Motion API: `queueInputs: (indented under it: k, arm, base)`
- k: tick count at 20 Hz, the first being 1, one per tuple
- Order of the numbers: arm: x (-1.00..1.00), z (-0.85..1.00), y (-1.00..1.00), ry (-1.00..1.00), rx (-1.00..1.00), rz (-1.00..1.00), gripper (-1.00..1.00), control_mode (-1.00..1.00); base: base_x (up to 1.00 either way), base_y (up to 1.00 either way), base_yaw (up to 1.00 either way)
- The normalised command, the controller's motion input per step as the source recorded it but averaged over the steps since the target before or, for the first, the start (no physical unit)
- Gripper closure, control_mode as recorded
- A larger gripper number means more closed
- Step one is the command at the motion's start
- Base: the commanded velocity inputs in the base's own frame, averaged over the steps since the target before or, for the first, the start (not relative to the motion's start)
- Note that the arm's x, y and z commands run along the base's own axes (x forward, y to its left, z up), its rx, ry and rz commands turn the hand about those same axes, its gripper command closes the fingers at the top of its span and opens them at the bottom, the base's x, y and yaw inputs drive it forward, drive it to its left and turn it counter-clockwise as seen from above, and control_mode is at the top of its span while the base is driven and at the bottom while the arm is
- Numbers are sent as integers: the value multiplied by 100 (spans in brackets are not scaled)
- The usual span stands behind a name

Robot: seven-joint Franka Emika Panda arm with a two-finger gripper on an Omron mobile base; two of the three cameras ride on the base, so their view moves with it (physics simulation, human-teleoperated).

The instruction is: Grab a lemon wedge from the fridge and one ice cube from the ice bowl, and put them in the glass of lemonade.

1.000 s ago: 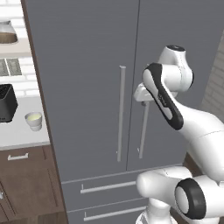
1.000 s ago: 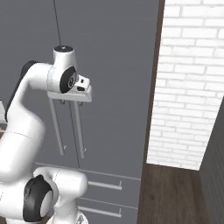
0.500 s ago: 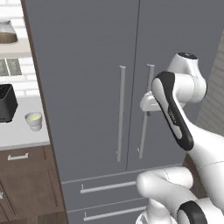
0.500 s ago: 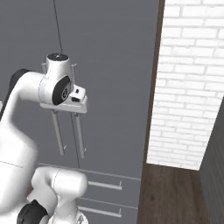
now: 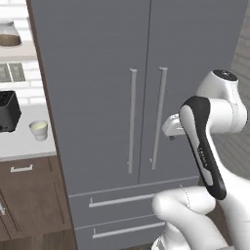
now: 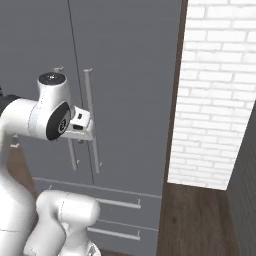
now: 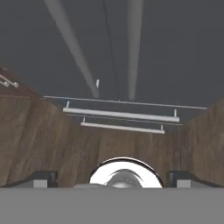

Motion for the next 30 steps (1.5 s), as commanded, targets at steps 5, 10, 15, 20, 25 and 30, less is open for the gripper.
queueInputs:
  k: [5,10,15,20,25,30]
  arm:
    - [0,0,0,0,0,0,-100,100]
    - [0,0,0,0,0,0,-100,100]
    - [0,0,0,0,0,0,-100,100]
    - [0,0,0,0,0,0,-100,100]
    - [0,0,0,0,0,0,-100,100]
    - [0,0,0,0,0,0,-100,100]
  base:
    - [-96,-5,-5]
    - [-64,-2,-8]
    - [45,0,-2]
    - [56,9,0]
    - [5,2,-1]
    - [-16,0,-1]
